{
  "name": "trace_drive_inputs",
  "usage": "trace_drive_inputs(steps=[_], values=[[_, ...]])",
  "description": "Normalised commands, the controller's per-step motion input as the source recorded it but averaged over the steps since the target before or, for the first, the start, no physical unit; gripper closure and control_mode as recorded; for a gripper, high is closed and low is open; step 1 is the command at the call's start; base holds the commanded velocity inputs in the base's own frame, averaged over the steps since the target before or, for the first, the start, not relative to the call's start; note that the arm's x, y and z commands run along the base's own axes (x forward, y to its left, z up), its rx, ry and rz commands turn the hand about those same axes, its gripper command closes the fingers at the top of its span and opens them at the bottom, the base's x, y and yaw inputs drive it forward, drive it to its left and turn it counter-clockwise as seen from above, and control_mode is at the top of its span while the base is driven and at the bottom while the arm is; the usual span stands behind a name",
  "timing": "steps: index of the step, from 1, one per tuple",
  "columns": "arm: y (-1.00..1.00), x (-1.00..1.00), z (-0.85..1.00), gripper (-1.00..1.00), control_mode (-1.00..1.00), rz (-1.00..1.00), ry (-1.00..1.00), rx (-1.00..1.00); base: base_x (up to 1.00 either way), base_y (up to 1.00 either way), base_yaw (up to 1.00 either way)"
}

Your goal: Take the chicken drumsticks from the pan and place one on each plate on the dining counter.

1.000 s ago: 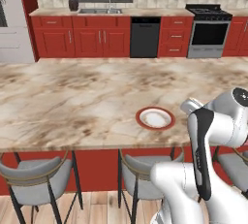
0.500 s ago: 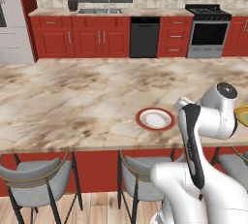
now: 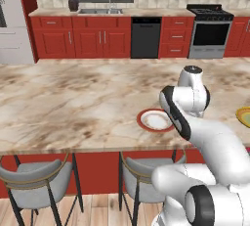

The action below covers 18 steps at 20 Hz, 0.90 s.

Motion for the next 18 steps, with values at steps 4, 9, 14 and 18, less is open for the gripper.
trace_drive_inputs(steps=[4,9,14,18], values=[[0.04,0.71,-0.59,1.0,-1.0,0.0,0.01,-0.05,0.0,0.0,0.0],[0.12,0.64,-0.69,1.0,-1.0,0.0,0.02,-0.07,0.0,0.0,0.0],[0.1,0.56,-0.7,1.0,-1.0,0.0,0.0,-0.06,0.0,0.0,0.0],[0.0,0.68,-0.56,1.0,-1.0,0.0,0.06,0.0,0.0,0.0,0.0]])
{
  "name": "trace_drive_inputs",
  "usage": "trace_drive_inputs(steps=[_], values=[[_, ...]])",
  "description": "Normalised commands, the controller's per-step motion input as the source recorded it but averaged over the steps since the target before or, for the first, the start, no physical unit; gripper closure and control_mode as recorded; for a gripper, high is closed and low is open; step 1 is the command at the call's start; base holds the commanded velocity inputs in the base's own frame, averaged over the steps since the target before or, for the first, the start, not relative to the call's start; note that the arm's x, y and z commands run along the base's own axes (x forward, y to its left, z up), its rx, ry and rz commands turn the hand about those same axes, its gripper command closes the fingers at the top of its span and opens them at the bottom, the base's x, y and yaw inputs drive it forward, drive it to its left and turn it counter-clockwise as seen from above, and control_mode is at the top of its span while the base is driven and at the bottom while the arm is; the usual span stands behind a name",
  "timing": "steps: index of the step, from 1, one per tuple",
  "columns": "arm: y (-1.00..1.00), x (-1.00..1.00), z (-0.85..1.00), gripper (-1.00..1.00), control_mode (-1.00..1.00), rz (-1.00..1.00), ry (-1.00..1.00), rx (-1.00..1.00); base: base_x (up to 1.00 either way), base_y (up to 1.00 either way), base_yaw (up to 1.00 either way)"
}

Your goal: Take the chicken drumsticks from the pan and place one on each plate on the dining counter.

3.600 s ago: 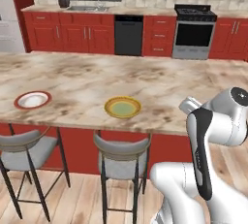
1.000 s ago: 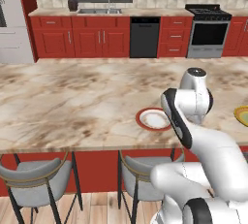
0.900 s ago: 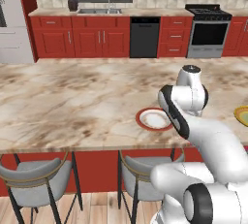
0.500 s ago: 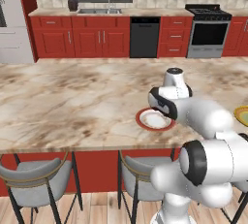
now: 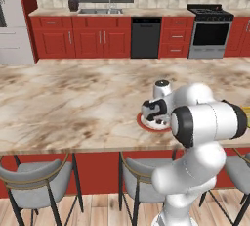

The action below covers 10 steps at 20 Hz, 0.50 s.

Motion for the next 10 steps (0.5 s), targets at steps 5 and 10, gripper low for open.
trace_drive_inputs(steps=[5,10], values=[[0.0,0.55,-0.44,1.0,-1.0,0.02,0.07,0.0,0.0,0.0,0.0],[0.0,0.54,-0.35,1.0,-1.0,0.04,0.09,0.0,0.0,0.0,0.0]])
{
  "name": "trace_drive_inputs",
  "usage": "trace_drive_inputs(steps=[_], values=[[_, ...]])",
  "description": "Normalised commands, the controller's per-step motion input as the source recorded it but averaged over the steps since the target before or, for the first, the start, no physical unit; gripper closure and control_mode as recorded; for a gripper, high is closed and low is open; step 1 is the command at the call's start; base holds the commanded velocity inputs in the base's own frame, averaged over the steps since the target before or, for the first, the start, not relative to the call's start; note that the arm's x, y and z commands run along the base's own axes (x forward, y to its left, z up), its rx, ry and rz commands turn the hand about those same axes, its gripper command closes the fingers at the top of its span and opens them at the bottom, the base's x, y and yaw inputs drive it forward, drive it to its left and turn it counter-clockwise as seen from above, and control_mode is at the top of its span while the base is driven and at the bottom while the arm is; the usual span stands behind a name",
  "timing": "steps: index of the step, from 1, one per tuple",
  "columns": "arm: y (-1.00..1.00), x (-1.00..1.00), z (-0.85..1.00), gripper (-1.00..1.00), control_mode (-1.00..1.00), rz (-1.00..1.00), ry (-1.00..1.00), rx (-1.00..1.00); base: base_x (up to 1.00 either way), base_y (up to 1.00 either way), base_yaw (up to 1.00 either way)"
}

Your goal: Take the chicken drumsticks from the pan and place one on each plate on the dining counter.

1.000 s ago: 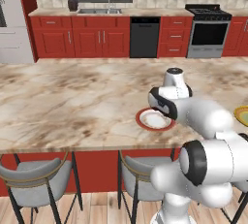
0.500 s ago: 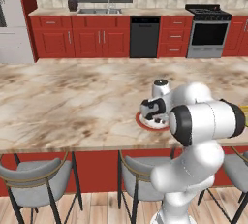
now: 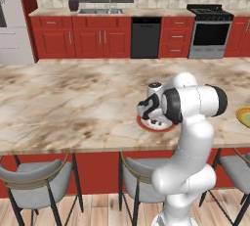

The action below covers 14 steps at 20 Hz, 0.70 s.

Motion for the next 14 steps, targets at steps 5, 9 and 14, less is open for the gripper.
trace_drive_inputs(steps=[5,9,14], values=[[-0.04,0.41,-0.21,-1.0,-1.0,0.05,0.04,0.0,0.0,0.0,0.0],[-0.34,0.03,0.0,-1.0,-1.0,0.09,0.0,0.06,0.0,0.0,0.0],[-0.38,0.0,0.03,-1.0,-1.0,0.11,-0.02,0.12,0.0,0.0,0.0]])
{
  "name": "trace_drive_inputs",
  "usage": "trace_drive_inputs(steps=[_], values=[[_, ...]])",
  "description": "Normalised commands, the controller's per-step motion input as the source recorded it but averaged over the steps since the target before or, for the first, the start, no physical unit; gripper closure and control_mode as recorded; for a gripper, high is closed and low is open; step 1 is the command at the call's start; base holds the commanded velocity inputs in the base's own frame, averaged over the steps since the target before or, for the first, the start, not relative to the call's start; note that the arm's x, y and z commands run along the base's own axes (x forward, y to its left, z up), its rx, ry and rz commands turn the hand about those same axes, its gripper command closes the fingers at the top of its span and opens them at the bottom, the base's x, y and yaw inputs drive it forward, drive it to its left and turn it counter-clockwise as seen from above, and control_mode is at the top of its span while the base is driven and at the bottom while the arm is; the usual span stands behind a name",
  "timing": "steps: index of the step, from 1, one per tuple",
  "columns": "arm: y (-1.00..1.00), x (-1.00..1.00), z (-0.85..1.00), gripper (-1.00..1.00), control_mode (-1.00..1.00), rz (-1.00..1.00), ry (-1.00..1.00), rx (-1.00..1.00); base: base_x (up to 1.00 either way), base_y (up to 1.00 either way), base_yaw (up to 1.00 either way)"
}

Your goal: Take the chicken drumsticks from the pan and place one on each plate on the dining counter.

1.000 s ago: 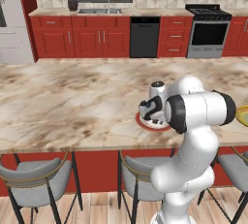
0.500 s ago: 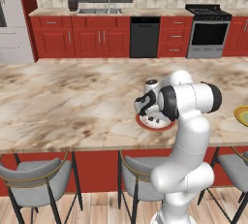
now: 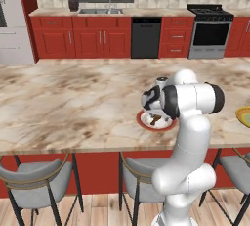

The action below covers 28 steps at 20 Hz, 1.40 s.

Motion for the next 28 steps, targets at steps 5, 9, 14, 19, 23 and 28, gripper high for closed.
trace_drive_inputs(steps=[5,9,14,19,23,28], values=[[-0.23,-0.22,0.67,-1.0,-1.0,0.11,-0.09,0.13,0.0,0.0,0.0],[-0.02,-0.44,1.0,-1.0,-1.0,0.13,-0.09,0.09,0.0,0.0,0.0],[0.0,-0.79,1.0,-1.0,-1.0,0.13,-0.08,0.0,0.0,0.0,0.0],[0.12,-1.0,0.83,-1.0,-1.0,0.11,-0.11,0.0,0.0,0.0,0.0],[0.26,-1.0,0.41,-1.0,-1.0,0.05,-0.07,-0.06,0.0,0.0,0.0],[0.25,-1.0,-0.01,-1.0,-1.0,0.0,0.03,-0.02,0.0,0.0,0.0]])
